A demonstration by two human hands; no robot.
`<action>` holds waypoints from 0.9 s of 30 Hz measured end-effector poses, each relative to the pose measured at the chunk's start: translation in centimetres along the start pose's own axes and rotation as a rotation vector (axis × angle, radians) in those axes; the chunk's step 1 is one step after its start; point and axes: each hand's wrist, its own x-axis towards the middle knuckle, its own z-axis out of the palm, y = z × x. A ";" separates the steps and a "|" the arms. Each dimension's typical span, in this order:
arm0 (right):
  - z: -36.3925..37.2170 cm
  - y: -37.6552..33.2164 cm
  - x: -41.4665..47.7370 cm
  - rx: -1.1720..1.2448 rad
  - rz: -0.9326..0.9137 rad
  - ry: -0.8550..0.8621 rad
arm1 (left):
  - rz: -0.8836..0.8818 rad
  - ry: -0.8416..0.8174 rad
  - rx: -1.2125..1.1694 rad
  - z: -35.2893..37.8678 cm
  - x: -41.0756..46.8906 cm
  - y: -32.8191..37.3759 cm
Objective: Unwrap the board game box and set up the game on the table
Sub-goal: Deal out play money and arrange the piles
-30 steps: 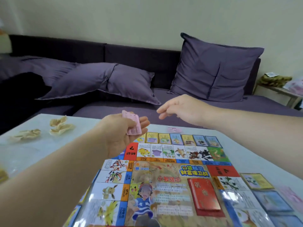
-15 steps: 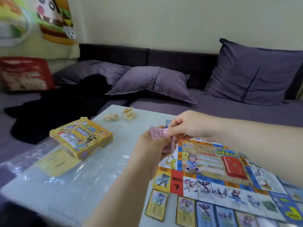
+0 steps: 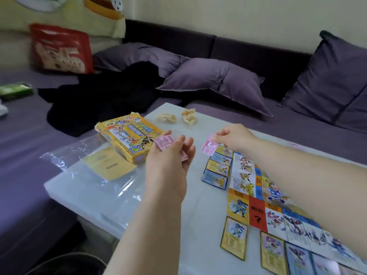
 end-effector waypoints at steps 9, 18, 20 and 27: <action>5.1 2.9 4.3 -0.109 0.017 0.042 | -0.006 0.058 -0.024 0.3 1.5 -0.6; -1.9 -0.8 -4.8 0.193 -0.281 -0.040 | -0.247 -0.003 0.128 0.9 -0.9 -1.7; -3.9 -0.7 -8.2 0.206 -0.306 -0.204 | -0.273 -0.061 0.231 1.1 -2.4 -3.1; -9.9 3.7 -18.9 -0.111 -0.257 -0.376 | -0.400 -0.421 0.574 3.1 -10.0 -9.9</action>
